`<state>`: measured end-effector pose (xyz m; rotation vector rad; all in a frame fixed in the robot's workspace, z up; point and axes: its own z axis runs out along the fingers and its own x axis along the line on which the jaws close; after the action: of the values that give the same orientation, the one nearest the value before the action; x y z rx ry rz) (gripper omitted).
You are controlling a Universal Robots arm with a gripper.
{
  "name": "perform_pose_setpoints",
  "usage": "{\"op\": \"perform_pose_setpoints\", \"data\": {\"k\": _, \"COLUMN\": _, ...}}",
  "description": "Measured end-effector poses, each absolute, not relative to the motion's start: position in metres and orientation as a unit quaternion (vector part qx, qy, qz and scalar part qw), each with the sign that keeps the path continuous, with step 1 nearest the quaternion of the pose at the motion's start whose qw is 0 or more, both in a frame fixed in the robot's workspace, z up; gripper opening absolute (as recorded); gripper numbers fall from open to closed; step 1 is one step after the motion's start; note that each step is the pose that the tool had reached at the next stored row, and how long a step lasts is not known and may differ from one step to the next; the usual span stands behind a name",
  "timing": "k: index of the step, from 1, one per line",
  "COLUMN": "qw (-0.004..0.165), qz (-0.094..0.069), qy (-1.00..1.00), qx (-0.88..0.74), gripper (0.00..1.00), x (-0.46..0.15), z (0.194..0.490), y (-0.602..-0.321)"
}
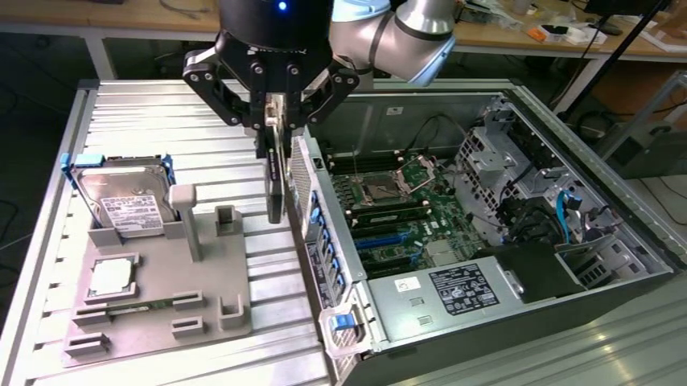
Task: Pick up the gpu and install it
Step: 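Pick up the gpu and move the gpu toward the slot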
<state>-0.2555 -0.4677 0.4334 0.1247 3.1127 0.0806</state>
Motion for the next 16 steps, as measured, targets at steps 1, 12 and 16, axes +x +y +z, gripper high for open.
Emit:
{"op": "perform_pose_setpoints", "data": {"k": 1, "qw": 0.013, "qz": 0.026, "qy": 0.999, "qx": 0.04, "gripper": 0.27, "x": -0.255, "z": 0.433, "y": -0.468}}
{"op": "perform_pose_setpoints", "data": {"k": 12, "qw": 0.013, "qz": 0.026, "qy": 0.999, "qx": 0.04, "gripper": 0.27, "x": -0.246, "z": 0.433, "y": -0.468}}
{"op": "perform_pose_setpoints", "data": {"k": 16, "qw": 0.013, "qz": 0.026, "qy": 0.999, "qx": 0.04, "gripper": 0.27, "x": -0.243, "z": 0.433, "y": -0.468}}
